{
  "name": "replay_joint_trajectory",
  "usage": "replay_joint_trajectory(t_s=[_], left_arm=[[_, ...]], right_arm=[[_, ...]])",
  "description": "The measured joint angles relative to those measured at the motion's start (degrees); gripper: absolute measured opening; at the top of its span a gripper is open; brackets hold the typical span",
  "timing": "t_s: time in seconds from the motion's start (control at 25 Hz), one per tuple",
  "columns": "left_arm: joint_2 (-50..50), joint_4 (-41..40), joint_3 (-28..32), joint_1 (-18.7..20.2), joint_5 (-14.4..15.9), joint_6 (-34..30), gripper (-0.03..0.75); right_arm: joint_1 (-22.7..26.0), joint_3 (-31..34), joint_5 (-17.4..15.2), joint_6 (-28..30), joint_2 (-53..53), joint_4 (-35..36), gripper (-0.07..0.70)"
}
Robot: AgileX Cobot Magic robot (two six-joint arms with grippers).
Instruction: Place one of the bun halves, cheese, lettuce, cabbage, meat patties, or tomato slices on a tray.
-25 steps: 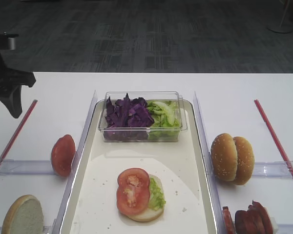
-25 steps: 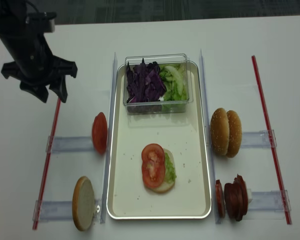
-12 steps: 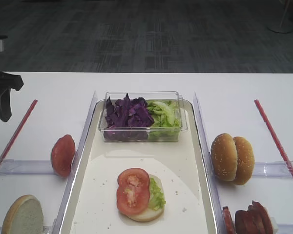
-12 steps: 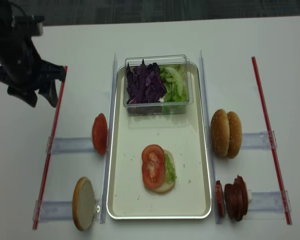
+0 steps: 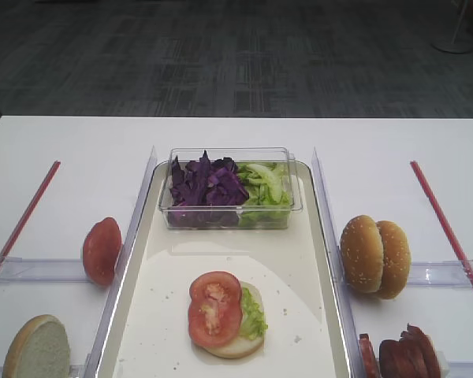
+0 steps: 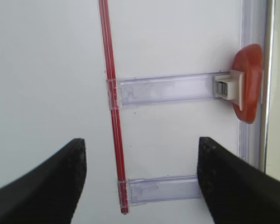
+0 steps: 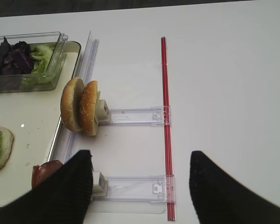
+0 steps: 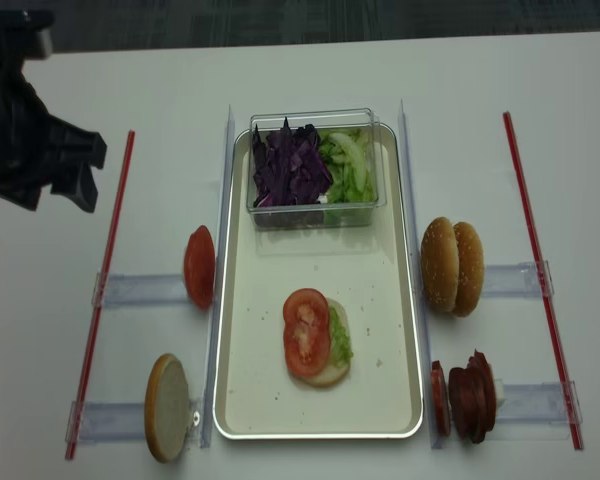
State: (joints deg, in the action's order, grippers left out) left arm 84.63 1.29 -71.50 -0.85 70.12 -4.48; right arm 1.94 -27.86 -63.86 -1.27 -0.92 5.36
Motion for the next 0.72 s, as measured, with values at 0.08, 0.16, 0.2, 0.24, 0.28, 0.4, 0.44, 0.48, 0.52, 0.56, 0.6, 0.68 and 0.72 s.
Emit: replay_joint_trajectory(t_s=[0.08,0.16,0.2,0.24,0.28,0.4,0.44,0.48,0.52,0.56,0.6,0.68,0.72], left_arm=[[-3.2,0.1,0.0,0.0,0.13,0.0,0.477],[-5.84,0.1,0.0,0.0,0.3,0.0,0.477],[-7.53,0.1,0.0,0.0,0.41,0.0,0.477],[-8.89,0.1,0.0,0.0,0.53,0.0,0.477],[-10.19,0.1,0.0,0.0,0.53,0.0,0.477],[-13.94,0.1,0.1,0.0,0.92,0.0,0.477],[-15.65,0.1,0.1,0.0,1.17,0.0,0.477],[-15.65,0.1,0.1,0.0,1.17,0.0,0.477],[-16.57,0.1,0.1,0.0,1.22,0.0,0.477],[-17.86,0.1,0.1,0.0,1.36,0.0,0.477],[-18.75,0.1,0.1,0.0,1.45,0.0,0.477],[-20.64,0.1,0.1,0.0,1.58,0.0,0.477],[-21.75,0.1,0.1,0.0,1.58,0.0,0.477]], right_arm=[[0.0,0.0,0.0,0.0,0.0,0.0,0.479],[0.0,0.0,0.0,0.0,0.0,0.0,0.478],[0.0,0.0,0.0,0.0,0.0,0.0,0.478],[0.0,0.0,0.0,0.0,0.0,0.0,0.478],[0.0,0.0,0.0,0.0,0.0,0.0,0.478],[0.0,0.0,0.0,0.0,0.0,0.0,0.478],[0.0,0.0,0.0,0.0,0.0,0.0,0.478],[0.0,0.0,0.0,0.0,0.0,0.0,0.478],[0.0,0.0,0.0,0.0,0.0,0.0,0.478],[0.0,0.0,0.0,0.0,0.0,0.0,0.478],[0.0,0.0,0.0,0.11,0.0,0.0,0.478],[0.0,0.0,0.0,0.21,0.0,0.0,0.478],[0.0,0.0,0.0,0.21,0.0,0.0,0.478]])
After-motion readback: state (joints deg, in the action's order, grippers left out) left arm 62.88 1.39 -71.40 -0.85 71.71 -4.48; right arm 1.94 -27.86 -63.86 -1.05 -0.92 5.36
